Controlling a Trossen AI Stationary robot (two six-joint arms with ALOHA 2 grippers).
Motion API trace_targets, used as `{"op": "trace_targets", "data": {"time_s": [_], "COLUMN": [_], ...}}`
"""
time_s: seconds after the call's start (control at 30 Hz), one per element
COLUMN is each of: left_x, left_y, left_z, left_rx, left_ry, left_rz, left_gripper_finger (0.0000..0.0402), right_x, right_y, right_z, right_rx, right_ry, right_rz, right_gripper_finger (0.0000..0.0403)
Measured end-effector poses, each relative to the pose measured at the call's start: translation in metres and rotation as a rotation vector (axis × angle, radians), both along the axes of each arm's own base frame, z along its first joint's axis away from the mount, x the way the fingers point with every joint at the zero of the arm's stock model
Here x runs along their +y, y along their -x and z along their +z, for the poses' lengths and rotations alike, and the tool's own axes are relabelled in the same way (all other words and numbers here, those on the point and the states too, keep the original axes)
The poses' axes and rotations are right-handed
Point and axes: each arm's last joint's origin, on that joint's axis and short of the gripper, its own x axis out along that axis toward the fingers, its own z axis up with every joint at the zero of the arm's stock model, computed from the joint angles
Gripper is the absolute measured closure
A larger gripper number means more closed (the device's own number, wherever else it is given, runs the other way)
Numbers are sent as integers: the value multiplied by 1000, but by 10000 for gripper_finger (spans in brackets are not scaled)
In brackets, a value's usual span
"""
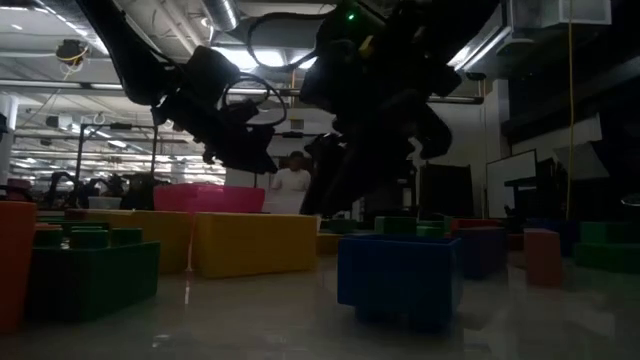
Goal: Sort blocks by size
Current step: Put the big yellow block into the white bin
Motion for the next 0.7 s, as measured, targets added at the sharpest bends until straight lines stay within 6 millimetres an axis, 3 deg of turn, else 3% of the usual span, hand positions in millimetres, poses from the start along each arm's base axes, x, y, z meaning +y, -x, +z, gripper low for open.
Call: {"op": "trace_targets", "data": {"time_s": [0.3, 0.53, 0.7], "left_x": [0, 0, -4], "left_y": [0, 0, -2], "left_z": [0, 0, 0], "left_rx": [3, 5, 5], "left_ry": [2, 3, -1], "left_rz": [-1, -1, -15], "left_gripper_finger": [244, 245, 245], "right_x": [2, 2, 2], "right_y": [-2, -6, -7], "right_z": [-24, -30, -30], "right_rx": [64, 51, 40], "right_ry": [-61, -51, -47], "right_rz": [25, 4, 5], "right_gripper_finger": [212, 215, 264]}}
